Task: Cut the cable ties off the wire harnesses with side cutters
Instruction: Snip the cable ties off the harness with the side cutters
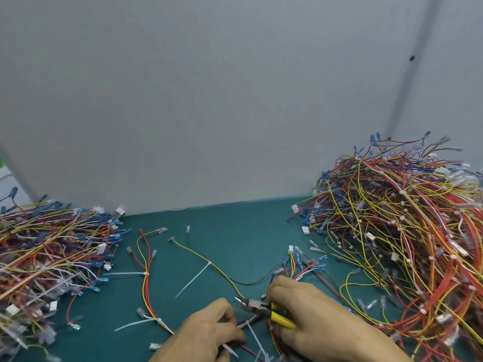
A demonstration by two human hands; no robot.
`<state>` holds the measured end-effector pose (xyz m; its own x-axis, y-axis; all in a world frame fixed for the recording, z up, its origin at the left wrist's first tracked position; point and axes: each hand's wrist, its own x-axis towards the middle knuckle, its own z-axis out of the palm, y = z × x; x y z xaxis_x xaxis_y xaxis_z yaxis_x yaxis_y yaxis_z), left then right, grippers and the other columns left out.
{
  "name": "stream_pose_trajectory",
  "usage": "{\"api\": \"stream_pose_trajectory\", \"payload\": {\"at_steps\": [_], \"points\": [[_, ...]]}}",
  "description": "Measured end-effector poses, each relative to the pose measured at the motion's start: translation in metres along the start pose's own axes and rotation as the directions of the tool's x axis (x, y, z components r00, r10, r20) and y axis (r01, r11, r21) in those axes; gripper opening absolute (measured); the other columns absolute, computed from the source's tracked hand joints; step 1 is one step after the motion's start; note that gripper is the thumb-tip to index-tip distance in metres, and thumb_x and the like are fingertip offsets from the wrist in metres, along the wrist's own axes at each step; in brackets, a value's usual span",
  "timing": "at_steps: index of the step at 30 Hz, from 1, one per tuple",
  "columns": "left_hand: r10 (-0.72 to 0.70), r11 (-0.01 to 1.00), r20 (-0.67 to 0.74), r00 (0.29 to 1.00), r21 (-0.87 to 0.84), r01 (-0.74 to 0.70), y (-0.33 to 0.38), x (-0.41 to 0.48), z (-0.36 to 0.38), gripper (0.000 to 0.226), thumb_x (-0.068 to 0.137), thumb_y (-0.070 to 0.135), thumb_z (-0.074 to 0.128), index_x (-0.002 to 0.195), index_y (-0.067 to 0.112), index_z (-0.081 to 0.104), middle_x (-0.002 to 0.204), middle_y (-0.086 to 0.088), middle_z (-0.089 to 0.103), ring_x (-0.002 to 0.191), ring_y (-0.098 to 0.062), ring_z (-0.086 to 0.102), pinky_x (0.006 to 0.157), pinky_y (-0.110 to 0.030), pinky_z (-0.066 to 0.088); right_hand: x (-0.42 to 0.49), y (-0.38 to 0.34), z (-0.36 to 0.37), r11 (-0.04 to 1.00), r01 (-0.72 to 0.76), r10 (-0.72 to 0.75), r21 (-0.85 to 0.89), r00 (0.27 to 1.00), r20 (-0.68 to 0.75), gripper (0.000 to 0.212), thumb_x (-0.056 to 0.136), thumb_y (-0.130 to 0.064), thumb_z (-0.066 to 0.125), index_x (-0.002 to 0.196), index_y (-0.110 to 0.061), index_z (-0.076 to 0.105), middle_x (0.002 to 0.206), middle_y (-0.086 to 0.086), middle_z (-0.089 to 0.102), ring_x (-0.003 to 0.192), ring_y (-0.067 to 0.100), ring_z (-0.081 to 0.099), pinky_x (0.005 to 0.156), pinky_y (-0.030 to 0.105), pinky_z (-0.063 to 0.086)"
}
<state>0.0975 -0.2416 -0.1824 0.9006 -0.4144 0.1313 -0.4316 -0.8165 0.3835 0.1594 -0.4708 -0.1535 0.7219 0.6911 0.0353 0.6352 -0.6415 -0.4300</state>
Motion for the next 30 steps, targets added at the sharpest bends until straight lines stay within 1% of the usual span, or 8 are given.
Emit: {"api": "stream_pose_trajectory", "payload": {"at_steps": [6,10,14,20,23,26,28,30], "points": [[0.004,1.0,-0.094,0.996,-0.012,-0.006,0.004,0.0,0.003,0.032,0.071,0.033,0.026,0.085,0.029,0.055,0.093,0.018,0.039,0.073,-0.001,0.043,0.064,-0.009,0.029,-0.001,-0.001,-0.001,1.0,0.001,-0.001,-0.003,1.0,-0.003,0.018,0.084,-0.038,0.051,0.094,-0.023,0.051,0.101,-0.011,0.043,0.095,0.013,0.049,0.082,0.036,0.046],[-0.013,0.993,-0.108,0.994,-0.116,0.001,0.006,0.002,-0.005,0.011,0.074,0.022,0.047,0.079,0.027,0.055,0.087,0.017,0.048,0.073,-0.001,0.05,0.068,-0.019,0.043,-0.001,-0.002,-0.001,1.0,0.013,-0.013,-0.003,1.0,0.0,0.021,0.085,-0.038,0.052,0.098,-0.022,0.053,0.104,-0.012,0.044,0.098,0.014,0.05,0.085,0.035,0.046],[-0.059,0.973,-0.135,0.989,-0.228,0.027,0.007,0.001,-0.014,0.014,0.074,0.011,0.065,0.074,0.026,0.064,0.081,0.014,0.058,0.074,-0.002,0.057,0.068,-0.018,0.045,-0.001,-0.003,-0.004,1.0,0.03,-0.03,-0.006,1.0,0.008,0.018,0.084,-0.035,0.053,0.096,-0.021,0.055,0.103,-0.011,0.046,0.098,0.013,0.049,0.088,0.033,0.044],[-0.128,0.951,-0.145,0.981,-0.299,0.079,0.004,-0.002,-0.012,0.027,0.075,0.007,0.061,0.079,0.034,0.059,0.087,0.013,0.056,0.06,-0.005,0.046,0.06,-0.015,0.037,-0.002,0.002,-0.018,0.998,0.018,-0.022,-0.067,0.997,-0.07,0.013,0.084,-0.032,0.056,0.094,-0.023,0.057,0.1,-0.011,0.045,0.091,0.007,0.045,0.08,0.019,0.036],[-0.146,0.956,-0.16,0.976,-0.276,0.098,0.007,-0.002,-0.011,0.02,0.076,0.016,0.068,0.084,0.034,0.062,0.088,0.015,0.056,0.058,-0.003,0.045,0.061,-0.013,0.036,-0.006,0.004,-0.028,0.992,-0.021,0.014,-0.126,0.998,-0.057,0.01,0.081,-0.029,0.053,0.088,-0.022,0.054,0.092,-0.009,0.045,0.086,0.012,0.045,0.077,0.027,0.041],[-0.171,0.974,-0.206,0.963,-0.184,0.134,0.013,0.002,0.001,0.024,0.078,0.033,0.073,0.101,0.031,0.068,0.093,0.02,0.053,0.083,0.005,0.053,0.076,-0.01,0.04,-0.009,0.003,-0.03,0.961,-0.052,0.048,-0.272,0.999,-0.02,0.01,0.079,-0.025,0.047,0.088,-0.023,0.051,0.096,-0.008,0.046,0.092,0.021,0.051,0.077,0.036,0.046],[-0.234,0.97,-0.214,0.948,-0.112,0.214,0.02,0.005,0.011,0.03,0.08,0.046,0.069,0.108,0.037,0.065,0.097,0.019,0.052,0.088,0.001,0.055,0.081,-0.019,0.044,-0.009,0.002,-0.026,0.911,-0.046,0.049,-0.41,0.999,-0.003,0.018,0.082,-0.023,0.045,0.097,-0.024,0.054,0.104,-0.004,0.048,0.099,0.026,0.052,0.077,0.034,0.044],[-0.262,0.963,-0.242,0.934,-0.005,0.269,0.027,0.007,0.016,0.029,0.081,0.058,0.057,0.105,0.042,0.063,0.099,0.017,0.053,0.086,-0.006,0.057,0.077,-0.026,0.048,-0.007,0.003,-0.022,0.865,-0.029,0.041,-0.5,0.999,0.013,0.022,0.085,-0.021,0.044,0.104,-0.024,0.056,0.109,-0.001,0.048,0.104,0.026,0.048,0.078,0.032,0.036]]}}
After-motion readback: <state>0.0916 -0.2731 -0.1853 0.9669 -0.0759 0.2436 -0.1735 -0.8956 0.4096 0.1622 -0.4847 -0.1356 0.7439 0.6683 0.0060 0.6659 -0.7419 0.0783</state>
